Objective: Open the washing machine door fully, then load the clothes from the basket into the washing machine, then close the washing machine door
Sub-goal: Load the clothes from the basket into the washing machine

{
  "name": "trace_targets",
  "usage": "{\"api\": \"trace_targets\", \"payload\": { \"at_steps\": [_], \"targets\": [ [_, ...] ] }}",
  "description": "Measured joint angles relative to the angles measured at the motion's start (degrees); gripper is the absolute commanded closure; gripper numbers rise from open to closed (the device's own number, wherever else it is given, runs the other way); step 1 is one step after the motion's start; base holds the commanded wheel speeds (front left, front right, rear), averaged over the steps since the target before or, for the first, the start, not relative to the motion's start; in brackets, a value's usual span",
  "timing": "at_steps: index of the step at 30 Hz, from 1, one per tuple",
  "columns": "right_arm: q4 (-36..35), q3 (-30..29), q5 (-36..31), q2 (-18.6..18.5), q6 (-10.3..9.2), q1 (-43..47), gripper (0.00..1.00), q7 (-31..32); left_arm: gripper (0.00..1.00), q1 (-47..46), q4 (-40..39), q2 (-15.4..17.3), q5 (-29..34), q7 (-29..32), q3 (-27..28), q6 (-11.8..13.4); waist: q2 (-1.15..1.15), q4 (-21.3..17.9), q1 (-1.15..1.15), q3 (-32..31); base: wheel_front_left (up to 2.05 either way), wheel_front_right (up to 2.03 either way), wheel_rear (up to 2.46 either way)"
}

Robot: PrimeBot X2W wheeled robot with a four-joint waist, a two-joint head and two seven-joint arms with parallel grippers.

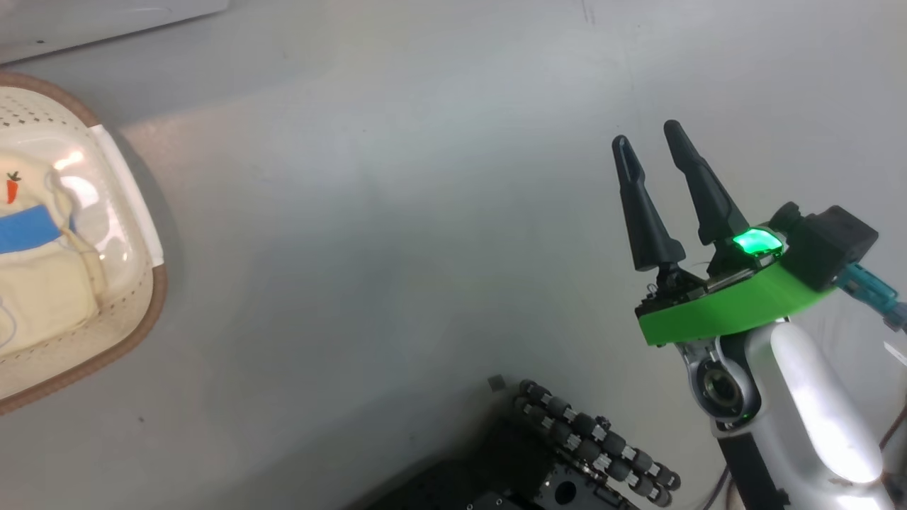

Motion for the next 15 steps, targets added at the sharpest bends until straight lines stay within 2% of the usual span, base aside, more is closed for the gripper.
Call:
{"api": "trace_targets", "payload": {
  "at_steps": [9,15],
  "targets": [
    [0.3,-2.2,-2.0,0.0,0.00,-0.1,0.00,0.0,0.00,9.7,-1.4,-3.5,-5.1,-6.6,2.3,0.1,0.00,3.4,0.00,-4.1,0.00,0.00,0.00],
    [0.7,-3.5,-3.6,0.0,0.00,0.0,0.00,0.0,0.00,18.9,-4.6,-5.7,-7.9,-12.9,4.1,1.3,0.00,5.7,0.00,-7.2,0.00,0.00,0.00]
  ]
}}
